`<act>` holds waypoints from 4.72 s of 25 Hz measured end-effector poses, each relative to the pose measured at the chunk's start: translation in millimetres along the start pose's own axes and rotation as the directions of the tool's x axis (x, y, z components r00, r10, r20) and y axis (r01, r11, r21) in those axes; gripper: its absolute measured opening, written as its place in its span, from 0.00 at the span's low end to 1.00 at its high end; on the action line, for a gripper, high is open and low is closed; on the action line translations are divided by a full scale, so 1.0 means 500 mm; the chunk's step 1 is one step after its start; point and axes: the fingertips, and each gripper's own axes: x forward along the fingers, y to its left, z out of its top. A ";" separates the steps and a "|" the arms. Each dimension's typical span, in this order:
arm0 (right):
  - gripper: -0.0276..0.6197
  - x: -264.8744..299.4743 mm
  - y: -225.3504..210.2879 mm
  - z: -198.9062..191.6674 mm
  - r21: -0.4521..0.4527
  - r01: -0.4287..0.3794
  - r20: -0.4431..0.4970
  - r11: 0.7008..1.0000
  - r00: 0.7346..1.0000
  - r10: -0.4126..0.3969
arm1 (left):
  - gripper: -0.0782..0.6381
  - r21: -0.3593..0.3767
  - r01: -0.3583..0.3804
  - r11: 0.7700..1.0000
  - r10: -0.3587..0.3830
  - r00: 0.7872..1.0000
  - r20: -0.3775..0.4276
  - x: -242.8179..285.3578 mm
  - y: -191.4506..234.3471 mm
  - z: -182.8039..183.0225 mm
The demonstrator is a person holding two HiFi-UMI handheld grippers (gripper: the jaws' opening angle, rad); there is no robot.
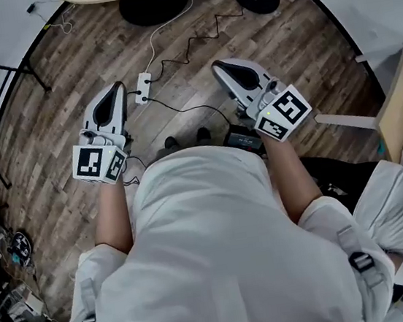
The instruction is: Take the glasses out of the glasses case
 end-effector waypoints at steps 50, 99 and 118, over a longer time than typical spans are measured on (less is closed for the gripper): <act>0.08 -0.065 -0.136 -0.078 0.060 0.134 -0.112 0.989 0.986 -0.127 | 0.13 -0.111 -0.104 0.988 0.103 0.995 -0.008 0.012 -0.050 -0.062; 0.08 0.491 -0.624 0.041 -0.051 0.167 -0.234 0.985 0.956 -0.174 | 0.13 -0.321 -0.120 0.940 0.140 0.989 0.039 0.559 0.531 -0.130; 0.08 0.796 -0.964 0.065 0.014 -0.211 -0.277 0.977 0.939 0.206 | 0.13 -0.306 -0.405 0.862 0.408 0.911 -0.058 0.859 0.644 -0.128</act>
